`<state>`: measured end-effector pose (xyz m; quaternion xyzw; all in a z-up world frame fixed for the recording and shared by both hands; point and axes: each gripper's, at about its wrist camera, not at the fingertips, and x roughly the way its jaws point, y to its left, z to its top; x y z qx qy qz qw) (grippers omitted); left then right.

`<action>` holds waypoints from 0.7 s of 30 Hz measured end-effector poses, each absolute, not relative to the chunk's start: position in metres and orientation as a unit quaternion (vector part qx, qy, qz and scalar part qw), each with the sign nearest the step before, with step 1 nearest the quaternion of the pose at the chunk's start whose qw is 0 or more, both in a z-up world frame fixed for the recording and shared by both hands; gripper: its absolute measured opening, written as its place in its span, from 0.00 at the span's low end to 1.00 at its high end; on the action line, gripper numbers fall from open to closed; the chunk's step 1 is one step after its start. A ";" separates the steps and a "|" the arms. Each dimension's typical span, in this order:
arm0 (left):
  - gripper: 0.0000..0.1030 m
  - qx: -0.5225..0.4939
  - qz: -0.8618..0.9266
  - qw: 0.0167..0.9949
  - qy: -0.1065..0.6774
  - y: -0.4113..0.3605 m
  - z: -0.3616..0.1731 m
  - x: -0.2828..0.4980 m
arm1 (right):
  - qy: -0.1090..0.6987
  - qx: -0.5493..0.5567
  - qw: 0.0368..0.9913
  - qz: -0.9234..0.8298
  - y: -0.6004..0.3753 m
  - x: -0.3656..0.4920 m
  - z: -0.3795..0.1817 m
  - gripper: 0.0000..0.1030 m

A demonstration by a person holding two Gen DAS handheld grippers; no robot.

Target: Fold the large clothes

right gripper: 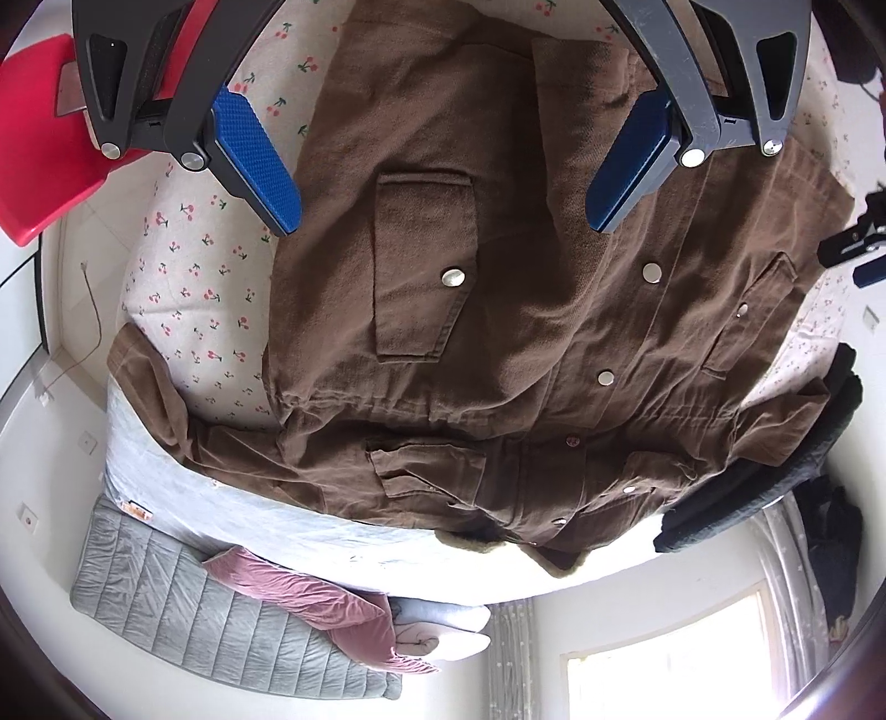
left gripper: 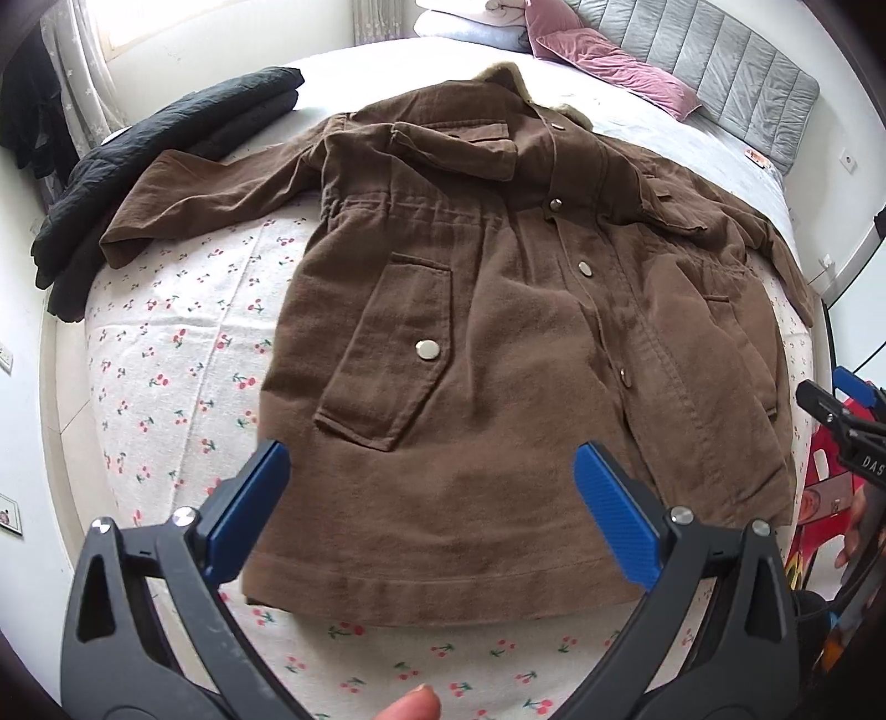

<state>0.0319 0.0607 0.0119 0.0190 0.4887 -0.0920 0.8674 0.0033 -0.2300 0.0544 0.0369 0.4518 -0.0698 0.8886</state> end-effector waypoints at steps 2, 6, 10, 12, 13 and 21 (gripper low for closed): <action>1.00 0.032 -0.096 0.860 0.501 0.080 0.011 0.044 | 0.462 0.040 0.884 -0.055 -0.246 0.003 0.057 1.00; 0.98 0.023 -0.109 0.843 0.527 0.121 -0.009 0.066 | 0.491 0.107 0.864 -0.024 -0.292 -0.002 0.044 1.00; 0.91 -0.036 -0.149 0.821 0.550 0.155 -0.038 0.076 | 0.511 0.169 0.843 -0.006 -0.322 -0.013 0.022 1.00; 0.86 -0.068 -0.175 0.808 0.558 0.165 -0.049 0.075 | 0.514 0.195 0.835 0.014 -0.325 -0.016 0.010 1.00; 0.81 -0.085 -0.191 0.799 0.564 0.167 -0.054 0.074 | 0.517 0.206 0.831 0.025 -0.324 -0.017 0.002 1.00; 0.66 -0.138 -0.272 0.759 0.574 0.150 -0.074 0.062 | 0.549 0.231 0.802 0.054 -0.294 -0.006 -0.043 0.92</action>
